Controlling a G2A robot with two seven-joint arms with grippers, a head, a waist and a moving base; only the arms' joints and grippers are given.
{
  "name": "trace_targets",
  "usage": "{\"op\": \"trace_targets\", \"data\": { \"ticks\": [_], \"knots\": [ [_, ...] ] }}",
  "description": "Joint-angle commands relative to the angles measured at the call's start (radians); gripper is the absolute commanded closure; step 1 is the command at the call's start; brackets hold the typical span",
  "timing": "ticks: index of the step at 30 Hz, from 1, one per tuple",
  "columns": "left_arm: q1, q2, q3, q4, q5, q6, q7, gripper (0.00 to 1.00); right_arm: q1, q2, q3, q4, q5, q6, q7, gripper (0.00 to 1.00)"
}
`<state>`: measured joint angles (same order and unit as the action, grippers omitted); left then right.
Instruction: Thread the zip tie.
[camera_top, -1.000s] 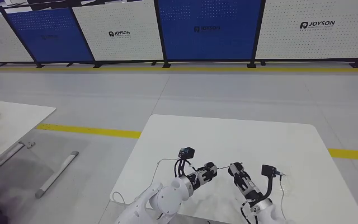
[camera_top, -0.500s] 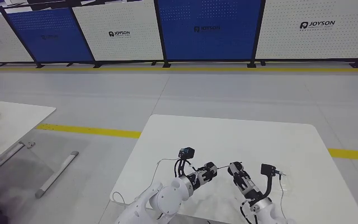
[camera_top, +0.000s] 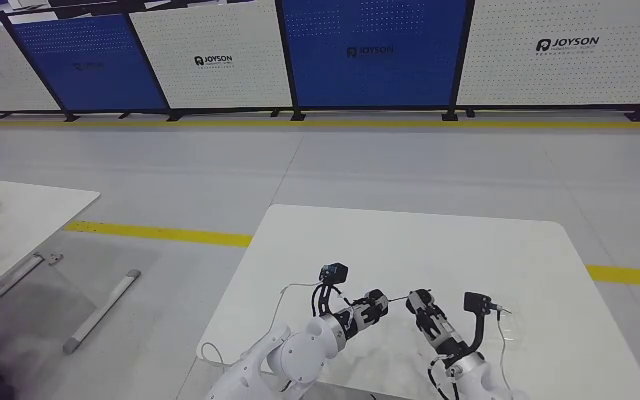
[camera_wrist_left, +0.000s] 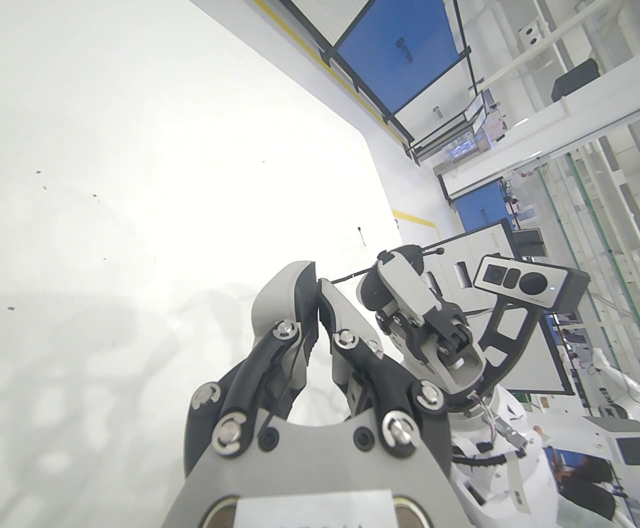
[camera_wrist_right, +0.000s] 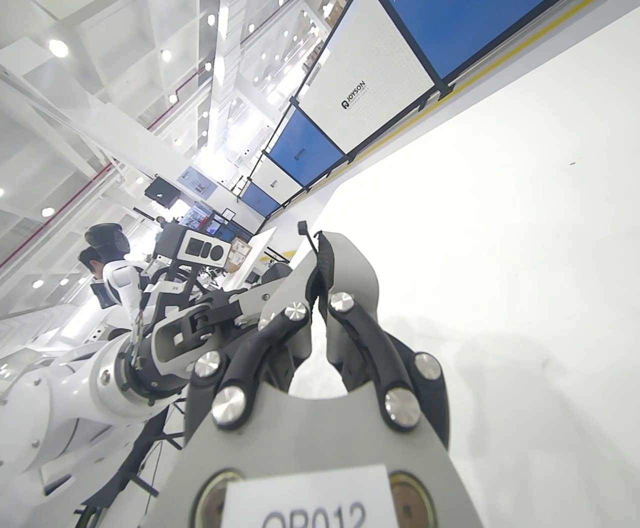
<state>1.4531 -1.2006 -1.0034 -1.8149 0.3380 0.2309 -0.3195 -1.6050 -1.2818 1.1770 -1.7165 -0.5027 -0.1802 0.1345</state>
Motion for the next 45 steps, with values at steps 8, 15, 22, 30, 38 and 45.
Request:
{"op": "trace_targets", "data": {
  "ticks": [8, 15, 22, 30, 38, 45],
  "knots": [
    [0.000, 0.000, 0.000, 0.000, 0.000, 0.000, 0.000, 1.00, -0.011, 0.002, 0.011, -0.008, 0.008, -0.015, -0.007, 1.00],
    [0.000, 0.000, 0.000, 0.000, 0.000, 0.000, 0.000, 1.00, 0.001, 0.002, 0.005, 0.001, 0.012, -0.007, 0.008, 1.00],
    [0.000, 0.000, 0.000, 0.000, 0.000, 0.000, 0.000, 1.00, 0.009, 0.001, -0.003, 0.007, 0.008, 0.000, 0.015, 1.00],
    [0.000, 0.000, 0.000, 0.000, 0.000, 0.000, 0.000, 1.00, 0.007, 0.001, -0.009, 0.009, 0.004, 0.003, 0.023, 1.00],
    [0.000, 0.000, 0.000, 0.000, 0.000, 0.000, 0.000, 1.00, 0.010, 0.002, -0.012, 0.011, 0.017, -0.001, 0.038, 1.00],
    [0.000, 0.000, 0.000, 0.000, 0.000, 0.000, 0.000, 1.00, 0.010, 0.002, -0.012, 0.011, 0.017, -0.001, 0.038, 1.00]
  ]
}}
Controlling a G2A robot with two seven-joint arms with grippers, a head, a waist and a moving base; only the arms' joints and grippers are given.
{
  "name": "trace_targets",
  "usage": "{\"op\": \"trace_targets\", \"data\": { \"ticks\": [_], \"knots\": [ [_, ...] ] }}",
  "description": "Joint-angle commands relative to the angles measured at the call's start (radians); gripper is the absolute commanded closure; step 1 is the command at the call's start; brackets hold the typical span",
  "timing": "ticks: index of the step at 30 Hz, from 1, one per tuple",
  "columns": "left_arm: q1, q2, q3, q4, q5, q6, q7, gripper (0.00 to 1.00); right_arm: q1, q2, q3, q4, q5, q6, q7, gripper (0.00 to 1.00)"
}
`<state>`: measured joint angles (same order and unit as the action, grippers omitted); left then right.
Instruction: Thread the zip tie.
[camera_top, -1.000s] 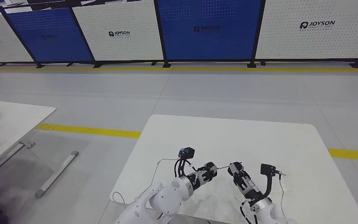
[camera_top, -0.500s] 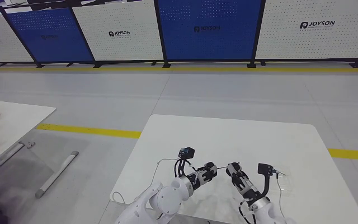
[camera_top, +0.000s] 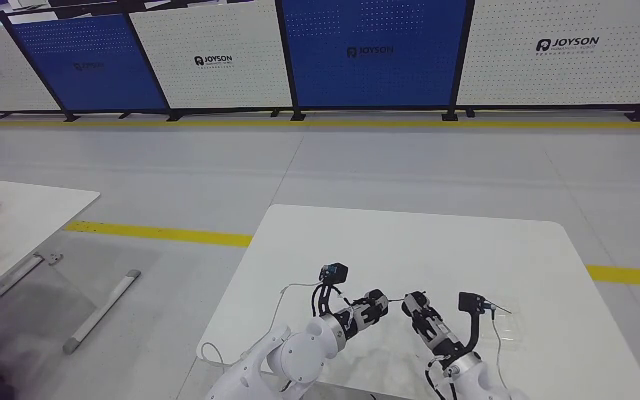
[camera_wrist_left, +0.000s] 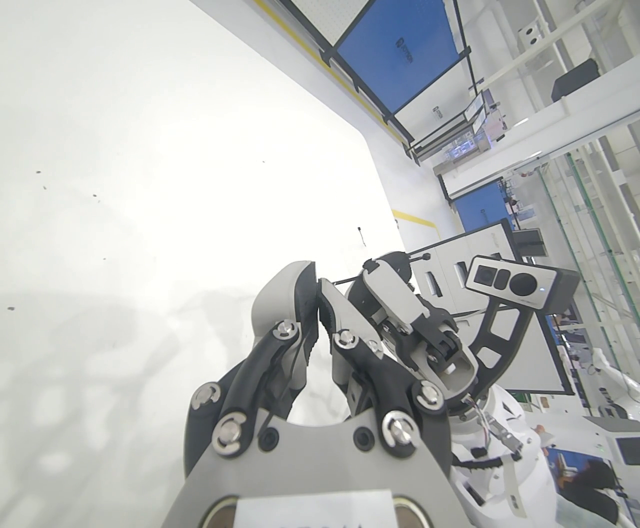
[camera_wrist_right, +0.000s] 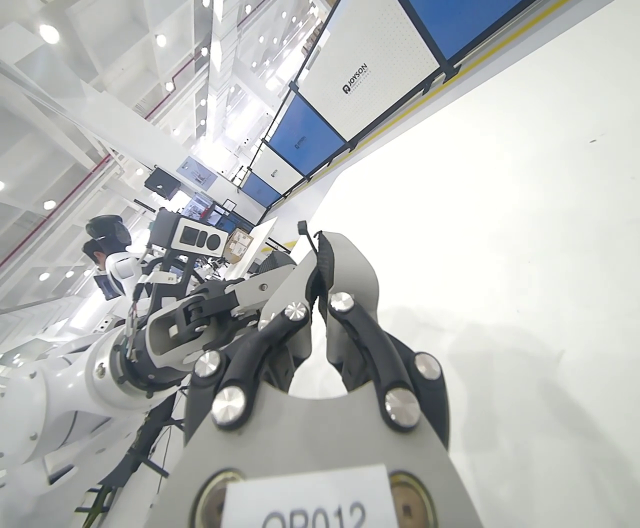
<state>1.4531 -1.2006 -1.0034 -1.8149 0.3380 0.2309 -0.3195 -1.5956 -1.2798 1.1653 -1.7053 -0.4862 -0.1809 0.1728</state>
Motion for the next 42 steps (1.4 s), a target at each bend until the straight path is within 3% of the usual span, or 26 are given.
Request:
{"op": "trace_targets", "data": {
  "ticks": [1, 17, 19, 27, 42],
  "knots": [
    [0.000, 0.000, 0.000, 0.000, 0.000, 0.000, 0.000, 1.00, 0.000, 0.000, 0.000, 0.000, 0.000, 0.000, 0.000, 1.00],
    [0.003, 0.000, 0.005, -0.001, 0.005, -0.006, 0.017, 1.00, 0.032, -0.003, -0.026, 0.017, 0.009, 0.024, 0.045, 1.00],
    [0.003, 0.001, 0.005, -0.001, 0.005, -0.005, 0.017, 1.00, 0.028, -0.002, -0.023, 0.012, 0.010, 0.019, 0.043, 0.85],
    [-0.002, 0.000, 0.011, 0.004, 0.009, 0.001, 0.018, 1.00, 0.002, 0.002, -0.009, -0.005, 0.006, -0.002, 0.013, 0.61],
    [-0.006, -0.001, 0.015, 0.010, 0.005, 0.006, 0.028, 1.00, -0.021, 0.006, 0.006, -0.010, 0.002, -0.034, -0.021, 0.73]
  ]
}}
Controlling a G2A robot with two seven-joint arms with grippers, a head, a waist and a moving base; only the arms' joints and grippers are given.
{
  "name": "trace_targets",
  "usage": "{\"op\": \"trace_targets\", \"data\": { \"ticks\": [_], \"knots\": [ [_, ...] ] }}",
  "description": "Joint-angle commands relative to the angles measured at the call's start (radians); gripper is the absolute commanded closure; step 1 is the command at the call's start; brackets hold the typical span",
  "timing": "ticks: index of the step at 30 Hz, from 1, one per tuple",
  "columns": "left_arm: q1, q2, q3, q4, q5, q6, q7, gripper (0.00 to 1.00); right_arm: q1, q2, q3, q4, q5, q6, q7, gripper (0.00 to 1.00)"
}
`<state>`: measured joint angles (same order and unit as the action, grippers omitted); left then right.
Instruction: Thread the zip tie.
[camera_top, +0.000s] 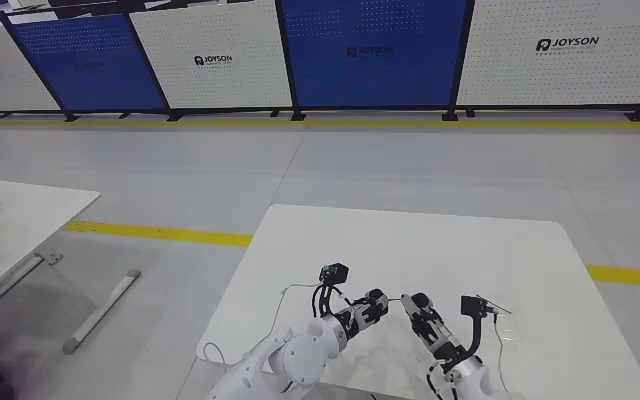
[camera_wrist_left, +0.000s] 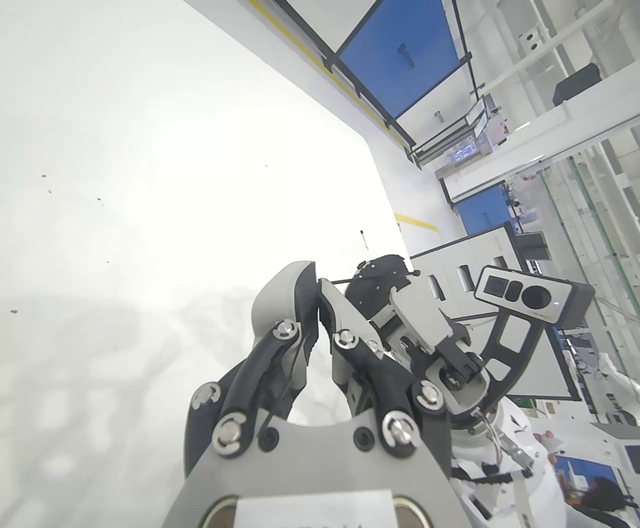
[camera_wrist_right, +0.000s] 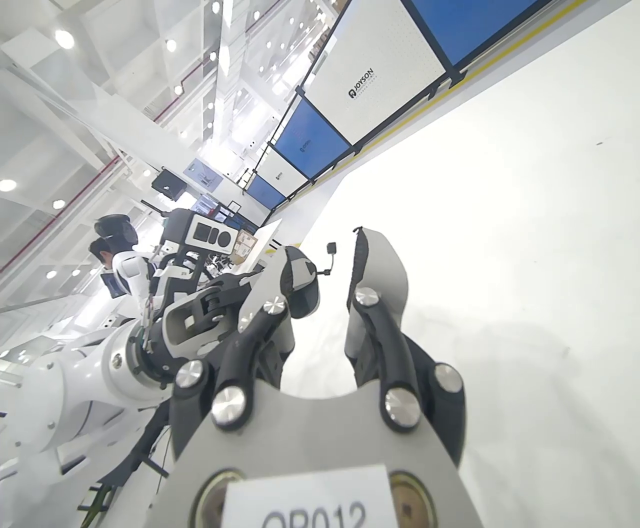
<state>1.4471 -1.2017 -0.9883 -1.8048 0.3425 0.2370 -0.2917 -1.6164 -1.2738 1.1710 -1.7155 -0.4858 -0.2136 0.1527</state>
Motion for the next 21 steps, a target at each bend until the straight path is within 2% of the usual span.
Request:
{"op": "trace_targets", "data": {
  "ticks": [1, 3, 7, 9, 10, 21],
  "knots": [
    [0.000, 0.000, 0.001, 0.000, 0.000, 0.000, 0.000, 1.00, 0.000, 0.000, 0.001, 0.001, 0.002, -0.003, -0.002, 0.75],
    [-0.001, 0.000, 0.001, 0.001, 0.000, 0.001, 0.001, 1.00, 0.000, 0.000, 0.001, 0.002, 0.002, -0.003, -0.002, 0.81],
    [-0.001, 0.000, 0.002, 0.002, -0.001, 0.001, 0.002, 1.00, 0.001, 0.001, 0.002, 0.002, 0.006, -0.004, -0.001, 0.84],
    [-0.001, 0.000, 0.001, 0.004, -0.001, 0.001, 0.004, 1.00, 0.001, 0.001, 0.002, 0.003, 0.007, -0.005, -0.003, 0.92],
    [-0.001, 0.000, 0.001, 0.005, -0.001, 0.001, 0.005, 1.00, 0.001, 0.001, 0.002, 0.003, 0.007, -0.005, -0.004, 1.00],
    [0.003, 0.001, 0.001, -0.001, 0.001, -0.007, 0.005, 1.00, 0.011, 0.000, -0.008, 0.004, 0.002, 0.012, 0.005, 1.00]
  ]
}}
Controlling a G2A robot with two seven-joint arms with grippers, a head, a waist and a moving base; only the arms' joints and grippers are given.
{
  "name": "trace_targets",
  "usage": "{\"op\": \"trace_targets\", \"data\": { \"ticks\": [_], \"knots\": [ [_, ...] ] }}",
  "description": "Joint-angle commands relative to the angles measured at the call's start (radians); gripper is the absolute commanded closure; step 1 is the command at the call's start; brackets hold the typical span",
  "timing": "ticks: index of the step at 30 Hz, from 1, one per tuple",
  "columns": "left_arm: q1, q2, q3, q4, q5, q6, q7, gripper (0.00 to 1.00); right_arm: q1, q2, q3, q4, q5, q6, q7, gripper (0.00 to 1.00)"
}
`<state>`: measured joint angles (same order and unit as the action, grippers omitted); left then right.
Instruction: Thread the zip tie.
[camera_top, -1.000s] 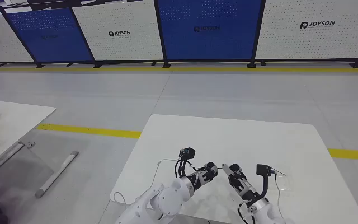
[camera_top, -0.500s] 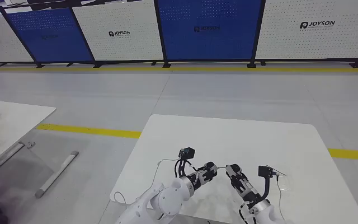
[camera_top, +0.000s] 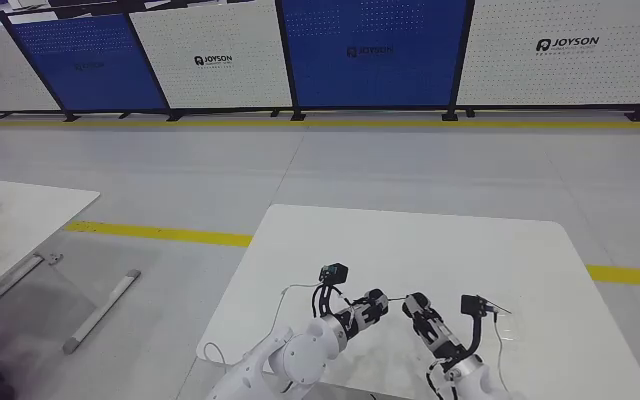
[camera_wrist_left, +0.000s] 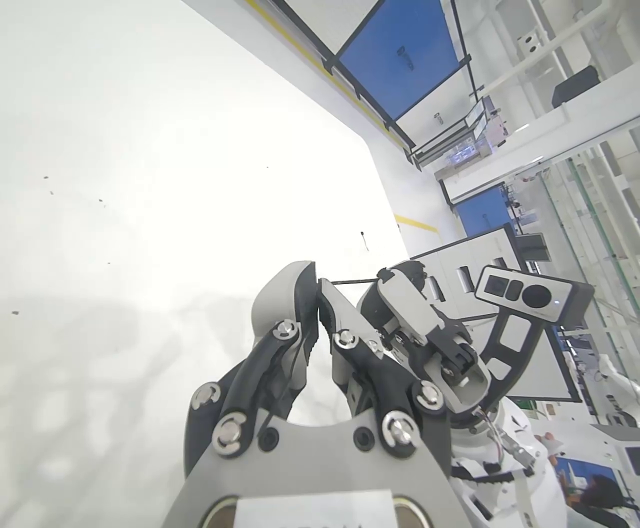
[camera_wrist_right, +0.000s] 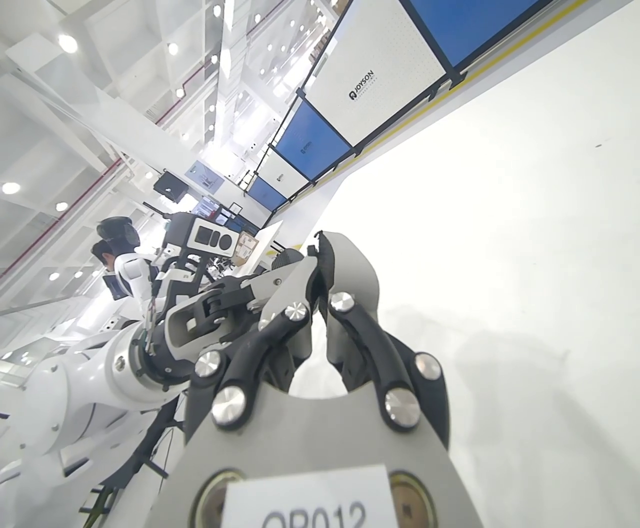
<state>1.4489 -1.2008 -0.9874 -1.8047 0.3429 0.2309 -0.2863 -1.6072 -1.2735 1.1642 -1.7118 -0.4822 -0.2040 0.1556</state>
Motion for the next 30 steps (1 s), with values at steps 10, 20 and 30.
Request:
{"op": "trace_targets", "data": {
  "ticks": [10, 20, 30],
  "knots": [
    [0.006, 0.002, -0.002, -0.006, 0.003, -0.003, 0.001, 1.00, 0.013, -0.001, -0.010, 0.007, 0.005, 0.010, 0.011, 1.00],
    [-0.001, 0.002, 0.006, -0.002, 0.012, 0.009, -0.016, 0.58, 0.011, -0.001, -0.005, 0.009, 0.008, 0.019, 0.004, 1.00],
    [0.014, 0.005, -0.010, -0.014, 0.003, -0.002, 0.003, 0.70, 0.012, -0.001, -0.005, 0.007, 0.008, 0.043, 0.002, 1.00]
  ]
}}
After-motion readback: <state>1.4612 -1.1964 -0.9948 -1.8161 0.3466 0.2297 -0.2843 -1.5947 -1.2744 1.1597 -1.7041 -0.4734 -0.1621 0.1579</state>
